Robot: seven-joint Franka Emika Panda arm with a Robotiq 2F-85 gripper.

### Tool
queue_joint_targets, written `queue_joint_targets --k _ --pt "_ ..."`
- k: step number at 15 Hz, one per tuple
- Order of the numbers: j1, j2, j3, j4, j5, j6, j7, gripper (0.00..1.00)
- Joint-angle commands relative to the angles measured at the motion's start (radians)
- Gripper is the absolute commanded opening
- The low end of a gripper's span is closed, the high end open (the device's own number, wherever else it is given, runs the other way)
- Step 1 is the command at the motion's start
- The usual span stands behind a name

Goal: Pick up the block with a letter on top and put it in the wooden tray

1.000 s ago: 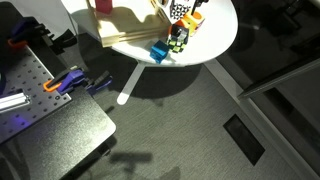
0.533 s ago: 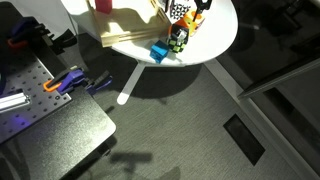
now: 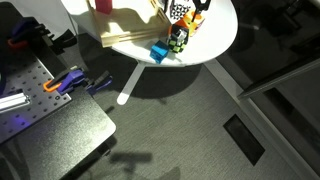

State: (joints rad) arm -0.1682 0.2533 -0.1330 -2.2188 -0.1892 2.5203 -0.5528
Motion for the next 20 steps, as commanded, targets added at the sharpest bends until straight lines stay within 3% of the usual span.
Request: queue_joint_targets --k 1,10,20 --pt "-0.022 0.029 0.02 0.025 0.014 0.003 -0.017 1.0" --pt "-0.04 0.156 0.036 0.1 0.009 0.077 -0.022 1.0" --pt "-0.115 0.278 0.094 0.195 0.028 0.075 -0.059 1.0"
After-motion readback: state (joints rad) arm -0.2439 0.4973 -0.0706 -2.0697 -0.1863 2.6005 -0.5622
